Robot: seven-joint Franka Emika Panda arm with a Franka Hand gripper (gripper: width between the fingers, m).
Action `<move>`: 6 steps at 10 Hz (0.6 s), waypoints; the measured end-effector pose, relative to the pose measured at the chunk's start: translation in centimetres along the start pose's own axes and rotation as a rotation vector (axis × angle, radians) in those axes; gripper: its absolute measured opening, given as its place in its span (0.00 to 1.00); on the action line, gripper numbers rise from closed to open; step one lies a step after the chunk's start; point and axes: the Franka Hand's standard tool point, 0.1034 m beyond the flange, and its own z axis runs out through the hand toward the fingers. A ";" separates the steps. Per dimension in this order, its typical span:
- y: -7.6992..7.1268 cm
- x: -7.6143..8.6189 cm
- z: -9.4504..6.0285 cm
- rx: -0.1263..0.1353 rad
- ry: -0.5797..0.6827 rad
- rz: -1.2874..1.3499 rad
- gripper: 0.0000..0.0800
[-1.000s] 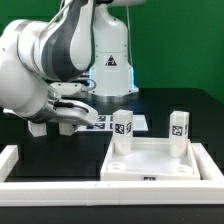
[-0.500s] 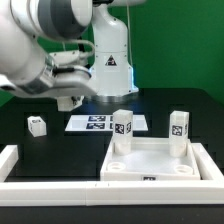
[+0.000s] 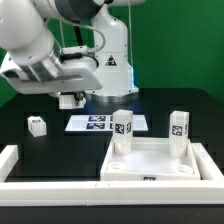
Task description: Assemble square table
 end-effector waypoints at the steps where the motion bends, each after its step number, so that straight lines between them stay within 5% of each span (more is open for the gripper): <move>1: -1.2 0.4 -2.4 -0.002 0.061 -0.016 0.36; 3: -3.5 2.0 -6.6 -0.014 0.193 -0.012 0.36; 6: -3.4 2.1 -6.7 -0.020 0.355 -0.019 0.36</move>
Offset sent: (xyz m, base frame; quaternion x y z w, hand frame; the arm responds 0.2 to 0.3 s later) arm -0.0058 0.0032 0.0193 0.0228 0.0871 0.0631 0.9939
